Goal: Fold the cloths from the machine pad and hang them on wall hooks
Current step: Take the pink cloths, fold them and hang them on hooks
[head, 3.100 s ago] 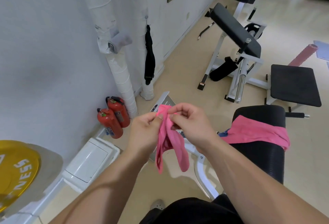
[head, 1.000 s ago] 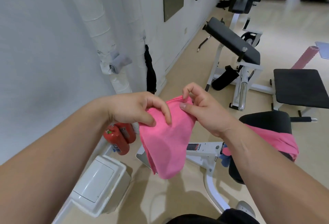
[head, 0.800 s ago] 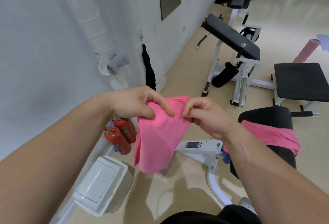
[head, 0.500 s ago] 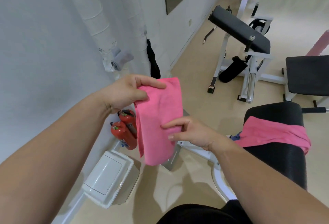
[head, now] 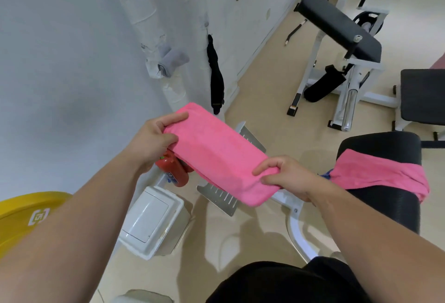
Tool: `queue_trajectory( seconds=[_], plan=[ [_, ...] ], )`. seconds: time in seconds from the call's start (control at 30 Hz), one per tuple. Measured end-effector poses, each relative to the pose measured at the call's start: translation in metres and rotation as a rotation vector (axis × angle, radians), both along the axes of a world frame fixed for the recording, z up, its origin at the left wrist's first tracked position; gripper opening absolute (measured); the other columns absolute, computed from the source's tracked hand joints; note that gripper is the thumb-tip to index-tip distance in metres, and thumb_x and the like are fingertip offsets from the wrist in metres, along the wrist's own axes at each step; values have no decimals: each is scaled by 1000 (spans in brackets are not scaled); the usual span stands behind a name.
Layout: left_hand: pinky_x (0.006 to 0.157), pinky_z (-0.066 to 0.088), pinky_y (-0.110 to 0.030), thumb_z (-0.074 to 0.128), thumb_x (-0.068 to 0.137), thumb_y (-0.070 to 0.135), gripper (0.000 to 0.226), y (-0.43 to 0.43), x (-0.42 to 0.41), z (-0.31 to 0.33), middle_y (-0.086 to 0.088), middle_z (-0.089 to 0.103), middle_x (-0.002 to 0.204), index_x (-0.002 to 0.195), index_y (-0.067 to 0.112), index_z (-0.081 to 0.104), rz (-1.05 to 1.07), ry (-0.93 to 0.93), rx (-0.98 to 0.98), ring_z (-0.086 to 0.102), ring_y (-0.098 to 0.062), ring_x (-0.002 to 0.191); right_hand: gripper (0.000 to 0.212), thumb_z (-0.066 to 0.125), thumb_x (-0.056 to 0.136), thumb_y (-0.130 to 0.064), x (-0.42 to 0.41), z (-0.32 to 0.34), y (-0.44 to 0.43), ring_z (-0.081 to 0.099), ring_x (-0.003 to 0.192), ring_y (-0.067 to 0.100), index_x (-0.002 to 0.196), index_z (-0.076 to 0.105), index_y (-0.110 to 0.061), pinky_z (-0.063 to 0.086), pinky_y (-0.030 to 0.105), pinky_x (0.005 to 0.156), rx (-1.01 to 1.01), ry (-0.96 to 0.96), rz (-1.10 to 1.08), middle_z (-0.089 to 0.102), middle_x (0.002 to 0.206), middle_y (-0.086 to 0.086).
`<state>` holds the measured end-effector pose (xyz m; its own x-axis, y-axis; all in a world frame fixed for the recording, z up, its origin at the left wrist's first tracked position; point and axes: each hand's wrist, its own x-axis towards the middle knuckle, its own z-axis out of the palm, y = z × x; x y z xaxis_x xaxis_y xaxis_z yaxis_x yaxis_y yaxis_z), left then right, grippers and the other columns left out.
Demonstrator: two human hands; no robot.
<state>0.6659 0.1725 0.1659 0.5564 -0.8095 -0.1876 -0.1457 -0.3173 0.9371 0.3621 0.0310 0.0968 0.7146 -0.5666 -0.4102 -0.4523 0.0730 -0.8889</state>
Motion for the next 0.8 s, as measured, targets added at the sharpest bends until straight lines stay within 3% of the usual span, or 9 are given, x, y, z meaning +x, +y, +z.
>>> queue_trajectory(
  seconds=[0.1,0.2,0.27,0.33,0.4,0.53,0.63,0.8],
  plan=[
    [80,42,-39,53,84,-18,68,14,-6,-22,1,65,118,119,38,68,-4,-33,38,52,-21,89,34,65,84,11,-17,-2,-4,62,81,12,97,79,-17,53,21,62,165,-22,-116,62,118,5],
    [77,47,-37,51,87,-19,68,26,-22,-46,-2,53,142,134,28,62,-19,-22,71,56,-18,89,35,64,85,14,-26,-5,0,64,88,19,101,76,-16,56,26,64,235,-32,-221,60,124,12],
    [92,49,-34,51,87,-19,68,34,-38,-58,4,47,147,139,24,58,-43,-77,84,58,-10,104,37,63,84,14,-26,-5,6,63,90,21,105,73,-16,57,29,65,216,-10,-265,60,125,15],
    [114,36,-24,53,86,-18,66,37,-56,-65,9,47,144,140,20,57,-92,-194,73,47,9,124,40,62,83,14,-23,-2,12,63,89,22,108,71,-15,57,30,63,197,0,-263,62,122,16],
    [112,28,-9,57,87,-8,57,40,-74,-69,14,49,136,138,19,59,-153,-322,6,39,26,121,41,62,82,14,-18,6,17,64,87,22,111,69,-15,58,30,63,186,-1,-230,62,116,14],
    [108,30,-7,57,93,9,41,43,-105,-73,4,58,135,132,15,67,-190,-403,-94,47,9,128,43,62,80,14,3,27,30,60,73,15,106,67,-20,51,25,55,89,-11,-202,61,99,9],
    [106,36,-11,57,94,6,39,43,-126,-63,8,60,133,130,16,68,-245,-355,-193,49,10,126,42,60,80,16,22,41,40,55,53,5,104,65,-18,48,23,50,75,-52,-266,57,78,4],
    [101,46,-23,73,89,23,44,41,-146,-38,21,65,126,127,42,66,-257,-229,-252,59,-8,123,38,63,79,11,44,55,52,61,64,18,100,66,-21,56,40,65,16,-121,-331,66,80,5]
  ],
)
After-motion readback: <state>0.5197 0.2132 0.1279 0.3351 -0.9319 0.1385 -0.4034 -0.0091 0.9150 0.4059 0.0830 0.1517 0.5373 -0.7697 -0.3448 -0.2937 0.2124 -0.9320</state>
